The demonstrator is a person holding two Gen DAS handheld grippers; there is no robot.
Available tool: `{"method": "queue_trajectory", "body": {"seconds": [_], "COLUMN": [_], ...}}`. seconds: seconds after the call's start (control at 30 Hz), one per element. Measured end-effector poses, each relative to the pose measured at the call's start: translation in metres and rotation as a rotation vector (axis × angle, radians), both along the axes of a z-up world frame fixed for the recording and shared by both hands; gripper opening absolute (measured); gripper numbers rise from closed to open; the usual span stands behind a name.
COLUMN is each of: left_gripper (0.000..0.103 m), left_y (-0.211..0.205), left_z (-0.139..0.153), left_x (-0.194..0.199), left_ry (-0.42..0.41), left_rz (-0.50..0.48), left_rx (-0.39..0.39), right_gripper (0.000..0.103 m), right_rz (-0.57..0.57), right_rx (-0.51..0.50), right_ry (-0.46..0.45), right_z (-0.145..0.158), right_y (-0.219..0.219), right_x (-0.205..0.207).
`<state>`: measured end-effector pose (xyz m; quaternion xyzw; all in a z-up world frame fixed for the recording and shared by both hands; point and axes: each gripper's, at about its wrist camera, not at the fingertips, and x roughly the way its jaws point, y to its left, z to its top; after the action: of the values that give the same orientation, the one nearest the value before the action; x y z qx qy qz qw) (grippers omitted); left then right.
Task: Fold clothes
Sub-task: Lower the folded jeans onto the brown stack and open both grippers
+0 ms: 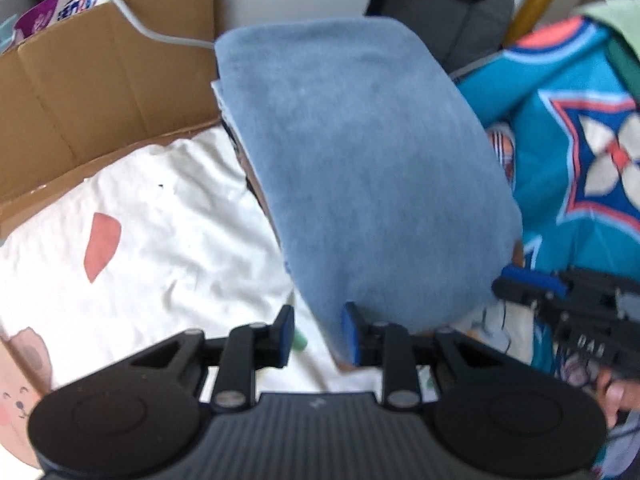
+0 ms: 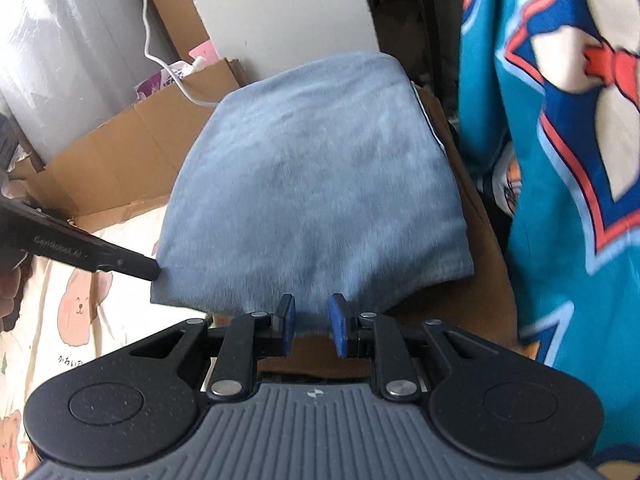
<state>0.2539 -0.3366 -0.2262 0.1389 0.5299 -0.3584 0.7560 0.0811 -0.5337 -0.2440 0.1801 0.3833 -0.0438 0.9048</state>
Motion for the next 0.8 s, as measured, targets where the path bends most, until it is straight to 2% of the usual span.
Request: {"method": "queue_trajectory", "body": {"seconds": [0.23,0.37,0.6,0.8], "left_gripper": [0.027,0.027,0.027,0.031], "left_y": [-0.005,-0.008,-0.035,-0.052], "left_z": [0.018,0.028,0.019,0.007], "left_x": [0.009,0.015,0.043,0.06], "left_ry": [-0.087,-0.137,-0.22,-0.251], "left_rz": [-0.026,-0.04,-0.066,-0.065], "left_rx": [-0.011,-0.018,-0.041,0.009], "right_gripper": [0.026,0.039,0.04,0.041], "right_rz": [-0.033,-0.057,-0.04,-0.047], "right_rx": [-0.024,-0.053,-0.124,-0.136], "right_ry": [-0.055,-0.109,-0.125,-0.066], "right_z": [0.018,0.025,0.023,0.005], "right_y": [0.003,-0.003,-0.021,-0.036], "right_x": [-0.006,0.013,0.059,0.092]}}
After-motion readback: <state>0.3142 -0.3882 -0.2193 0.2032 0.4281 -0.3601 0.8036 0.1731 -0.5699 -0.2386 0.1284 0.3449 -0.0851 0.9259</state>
